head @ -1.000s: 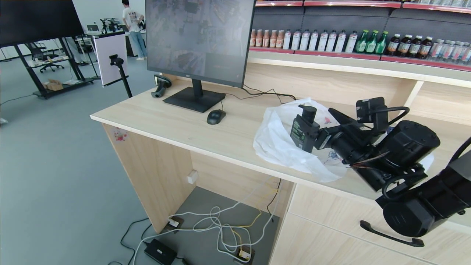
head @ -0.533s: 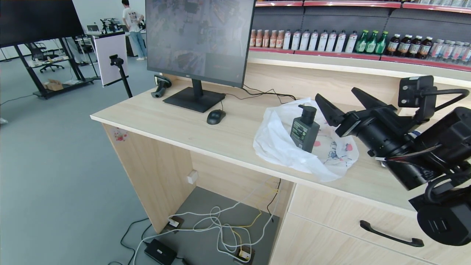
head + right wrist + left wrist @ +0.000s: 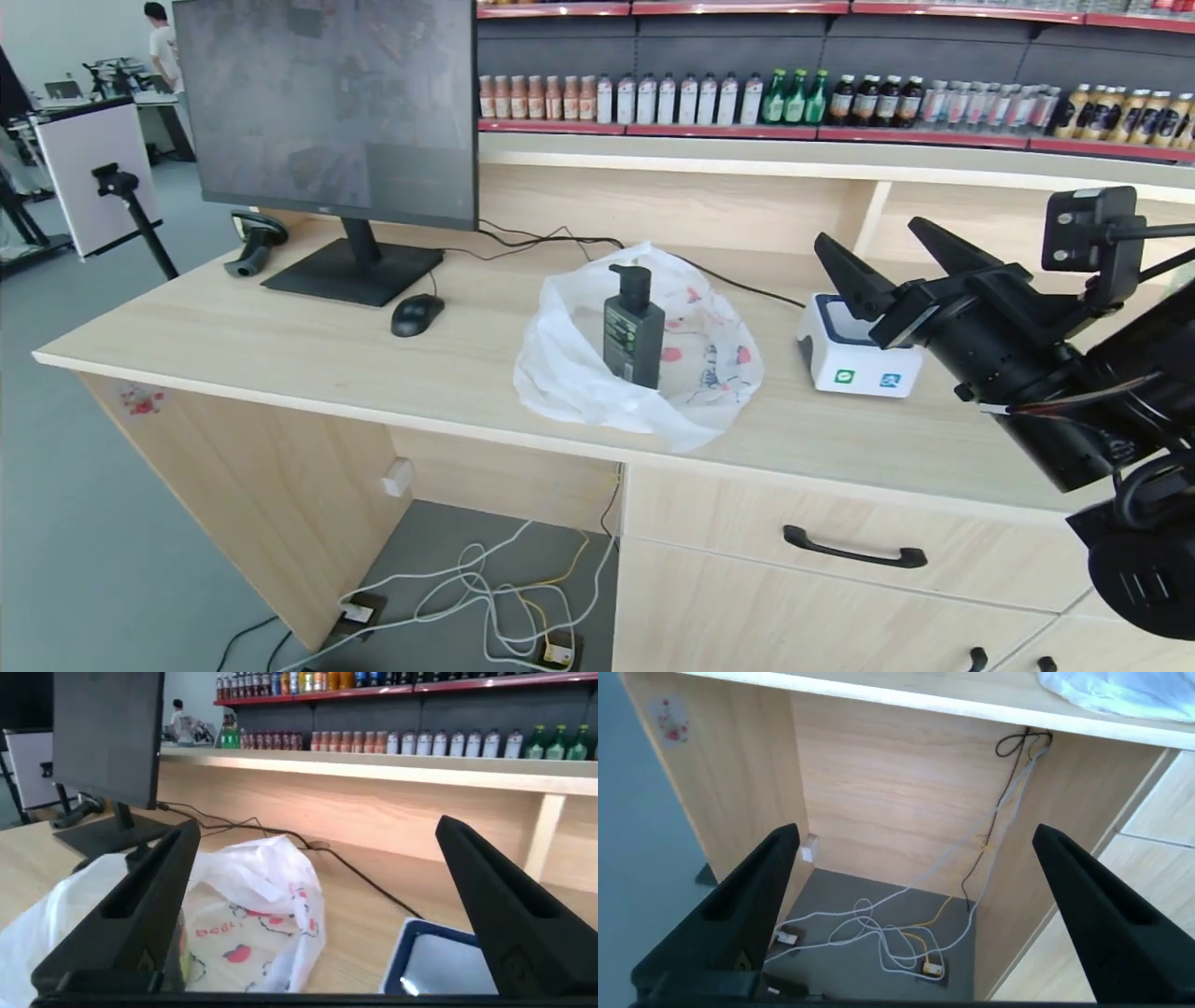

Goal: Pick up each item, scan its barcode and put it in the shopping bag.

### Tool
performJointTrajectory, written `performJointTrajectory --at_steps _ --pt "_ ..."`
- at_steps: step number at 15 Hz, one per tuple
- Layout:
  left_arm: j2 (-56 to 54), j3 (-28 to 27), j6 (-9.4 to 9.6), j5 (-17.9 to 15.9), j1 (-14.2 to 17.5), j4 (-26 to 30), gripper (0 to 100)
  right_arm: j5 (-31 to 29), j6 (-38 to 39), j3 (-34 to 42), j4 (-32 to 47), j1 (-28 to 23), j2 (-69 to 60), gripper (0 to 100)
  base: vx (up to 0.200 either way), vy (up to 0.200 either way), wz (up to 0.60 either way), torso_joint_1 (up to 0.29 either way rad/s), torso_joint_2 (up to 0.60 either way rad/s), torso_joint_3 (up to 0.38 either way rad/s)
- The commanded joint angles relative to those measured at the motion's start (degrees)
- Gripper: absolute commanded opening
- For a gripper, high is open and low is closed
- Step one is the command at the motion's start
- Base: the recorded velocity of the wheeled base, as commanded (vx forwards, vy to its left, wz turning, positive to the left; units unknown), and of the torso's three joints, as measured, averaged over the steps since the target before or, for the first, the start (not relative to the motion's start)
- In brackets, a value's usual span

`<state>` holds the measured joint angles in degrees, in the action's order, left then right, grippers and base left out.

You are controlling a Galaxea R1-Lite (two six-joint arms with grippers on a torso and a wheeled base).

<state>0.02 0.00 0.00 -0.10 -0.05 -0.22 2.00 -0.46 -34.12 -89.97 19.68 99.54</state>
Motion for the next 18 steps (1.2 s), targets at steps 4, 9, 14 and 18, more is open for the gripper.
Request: performJointTrajectory --at_steps 4,9,14,18 --pt "0.0 0.0 0.00 0.0 0.0 0.0 100 0.0 -0.1 0.5 0.0 -0.3 -0.4 100 0.000 0.000 -0.60 0.006 0.00 0.002" --pt "0.0 0.0 -0.53 0.1 0.0 0.0 100 -0.1 -0.6 0.5 0.0 -0.2 -0.1 100 0.000 -0.120 -0.12 -0.001 0.00 0.001" --pt "0.0 0.0 -0.70 0.1 0.0 0.0 100 -0.1 -0.9 1.7 0.0 -0.2 -0.5 100 0.000 -0.200 0.00 0.005 0.00 0.001" --pt "0.0 0.0 -0.79 0.1 0.0 0.0 100 -0.1 -1.3 1.3 0.0 -0.2 -0.3 100 0.000 -0.200 0.00 0.000 0.00 0.004"
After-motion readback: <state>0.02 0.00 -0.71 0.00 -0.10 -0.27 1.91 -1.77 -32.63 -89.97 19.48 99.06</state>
